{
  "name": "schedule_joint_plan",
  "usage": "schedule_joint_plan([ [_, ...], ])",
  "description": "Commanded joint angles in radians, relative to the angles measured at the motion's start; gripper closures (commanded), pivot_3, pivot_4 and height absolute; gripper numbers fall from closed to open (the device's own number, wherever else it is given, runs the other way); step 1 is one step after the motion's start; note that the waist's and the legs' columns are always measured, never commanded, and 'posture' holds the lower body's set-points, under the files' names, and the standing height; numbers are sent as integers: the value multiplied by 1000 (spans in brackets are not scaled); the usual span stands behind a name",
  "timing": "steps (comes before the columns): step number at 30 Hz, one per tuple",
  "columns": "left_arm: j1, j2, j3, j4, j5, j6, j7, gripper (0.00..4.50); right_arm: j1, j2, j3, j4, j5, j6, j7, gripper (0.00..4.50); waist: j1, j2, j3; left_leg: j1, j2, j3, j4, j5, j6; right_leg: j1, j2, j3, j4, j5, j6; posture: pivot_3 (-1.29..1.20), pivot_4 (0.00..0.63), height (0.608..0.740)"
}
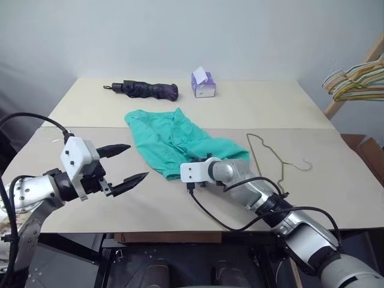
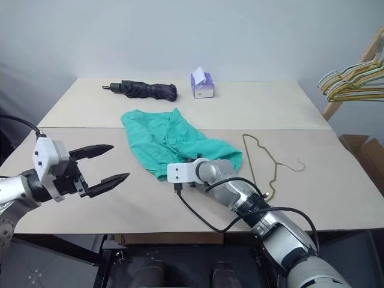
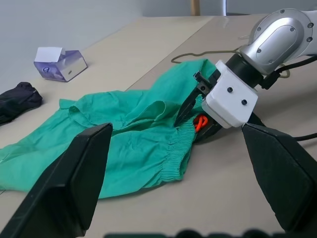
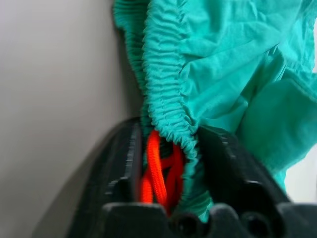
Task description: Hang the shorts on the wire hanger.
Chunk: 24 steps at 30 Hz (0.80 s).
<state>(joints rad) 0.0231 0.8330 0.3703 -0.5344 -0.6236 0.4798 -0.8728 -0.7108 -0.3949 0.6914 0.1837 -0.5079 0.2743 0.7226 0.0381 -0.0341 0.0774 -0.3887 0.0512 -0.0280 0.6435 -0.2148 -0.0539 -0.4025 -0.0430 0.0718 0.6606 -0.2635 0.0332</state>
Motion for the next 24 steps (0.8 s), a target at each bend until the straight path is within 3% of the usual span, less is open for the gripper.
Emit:
schedule_joint_plan([
  [1,-17,-2,-3,-7,12,-30,2,0,0,-45,-51,-40,-1,-83,2,3823,-2,0,0,0,0,0,0,0,0,0,0,0,0,0,0,134,19,740],
  [3,-26,-6,-10,-3,14,-31,4,0,-20,-80,-82,-32,30,-171,7,4432,-3,0,0,0,0,0,0,0,0,0,0,0,1,0,0,130,15,740],
  [9,-62,-10,-40,30,27,-47,-7,0,-185,-263,-160,140,194,-768,130,4470,-19,0,0,0,0,0,0,0,0,0,0,0,0,0,0,104,3,740],
  [13,-76,-16,-57,41,34,-54,-12,0,-245,-367,-173,300,266,-939,296,4470,-28,-2,-1,1,0,0,0,0,0,2,0,0,-1,0,0,93,0,740],
  [17,-84,-22,-72,46,40,-59,-14,0,-289,-441,-140,524,194,-1112,373,4470,-33,-2,-1,4,0,0,0,0,0,5,-1,0,-2,0,0,82,0,740],
  [20,-88,-21,-79,52,40,-64,-20,0,-288,-457,-139,586,157,-1114,392,3659,-46,-2,-1,5,0,0,0,0,0,6,-1,0,-2,0,-1,73,0,740],
  [24,-99,-18,-88,63,42,-68,-29,0,-179,-512,-208,403,256,-917,499,2253,-60,-2,-2,6,0,0,0,0,0,6,0,1,0,0,-1,62,0,740],
])
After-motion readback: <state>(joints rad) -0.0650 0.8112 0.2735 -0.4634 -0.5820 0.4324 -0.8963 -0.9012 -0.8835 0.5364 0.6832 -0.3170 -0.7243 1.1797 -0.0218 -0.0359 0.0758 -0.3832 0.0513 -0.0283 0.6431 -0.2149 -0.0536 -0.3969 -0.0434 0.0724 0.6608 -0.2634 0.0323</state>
